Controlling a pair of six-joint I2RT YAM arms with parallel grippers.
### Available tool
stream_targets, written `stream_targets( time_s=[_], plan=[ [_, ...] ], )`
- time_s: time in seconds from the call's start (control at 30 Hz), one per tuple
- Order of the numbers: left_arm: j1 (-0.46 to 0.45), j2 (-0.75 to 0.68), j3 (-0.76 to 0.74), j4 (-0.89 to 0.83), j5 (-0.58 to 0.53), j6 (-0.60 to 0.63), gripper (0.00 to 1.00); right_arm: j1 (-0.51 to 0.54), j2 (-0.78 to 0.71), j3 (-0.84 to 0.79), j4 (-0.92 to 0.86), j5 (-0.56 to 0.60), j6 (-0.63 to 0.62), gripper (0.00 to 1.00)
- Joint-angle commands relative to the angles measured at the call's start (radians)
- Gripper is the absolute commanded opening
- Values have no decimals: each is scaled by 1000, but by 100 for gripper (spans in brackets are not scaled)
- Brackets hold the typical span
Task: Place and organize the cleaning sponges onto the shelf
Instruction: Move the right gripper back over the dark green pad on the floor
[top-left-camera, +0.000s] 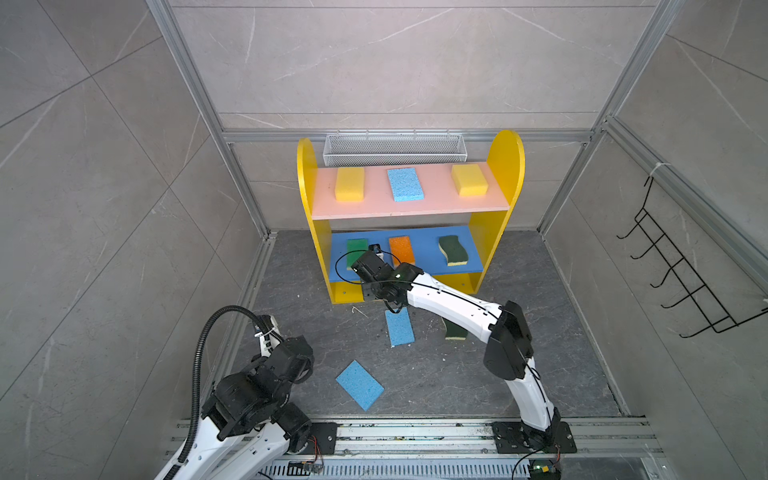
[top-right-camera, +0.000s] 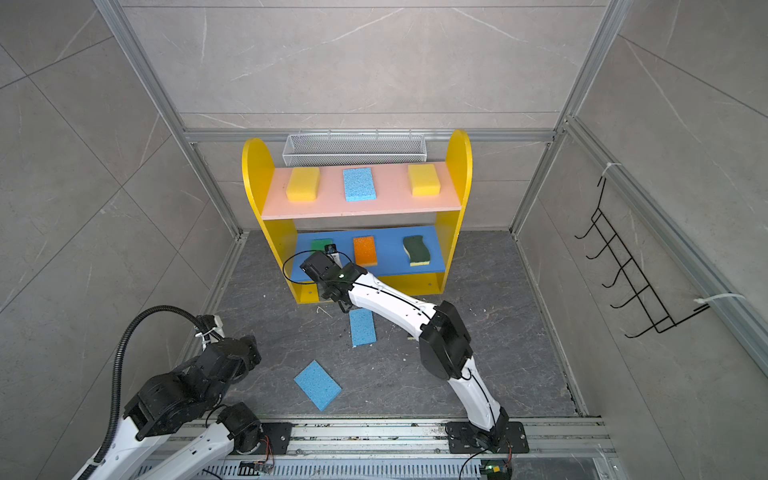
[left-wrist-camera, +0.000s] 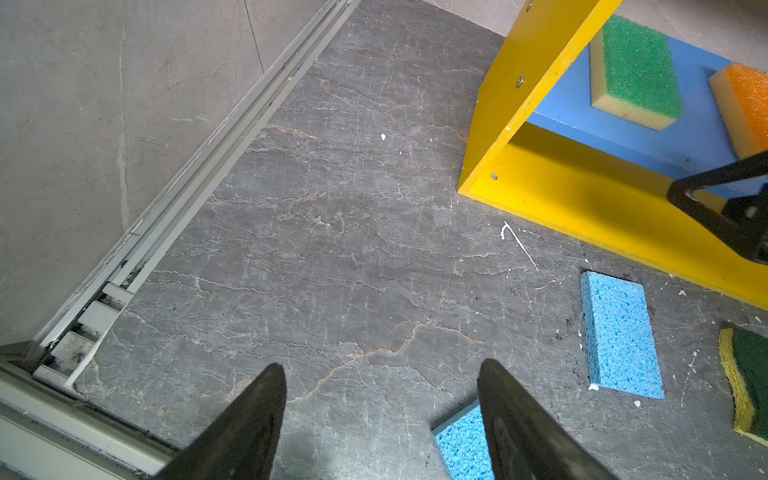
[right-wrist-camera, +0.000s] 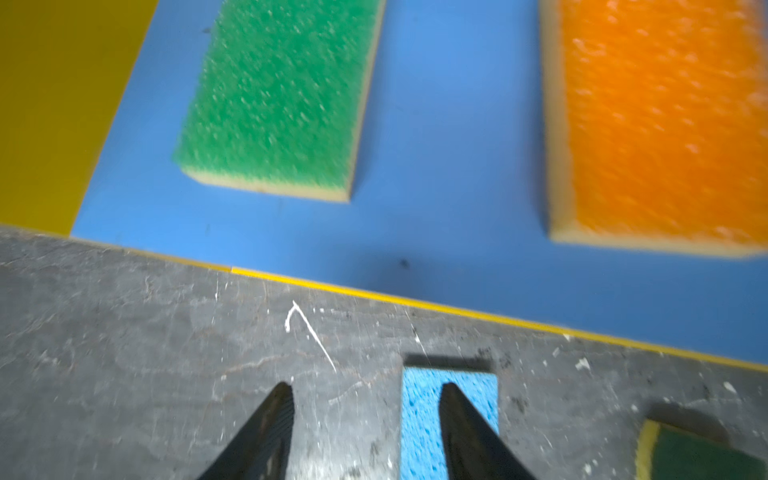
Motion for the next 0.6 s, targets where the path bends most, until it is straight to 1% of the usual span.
stream_targets(
  time_s=[0.0, 0.17, 0.33, 0.4, 0.47, 0.57],
  plan=[
    [-5, 40, -2, 9, -11, 11, 76, -2, -149, -119, 102, -9, 12, 64],
    [-5, 110, -17, 30, 8, 14, 78, -1, -304, -312, 106, -40, 14, 77],
    [-5, 198, -6, 81, 63, 29, 78, -8, -466, -507, 119, -74, -18, 89],
    [-5, 229, 0, 112, 79, 45, 79, -25, -523, -571, 112, -92, -16, 97],
    [-6, 257, 7, 131, 93, 51, 79, -59, -578, -636, 99, -123, 11, 99],
    [-11, 277, 4, 162, 116, 48, 79, -156, -675, -759, 99, -224, 55, 99]
  ],
)
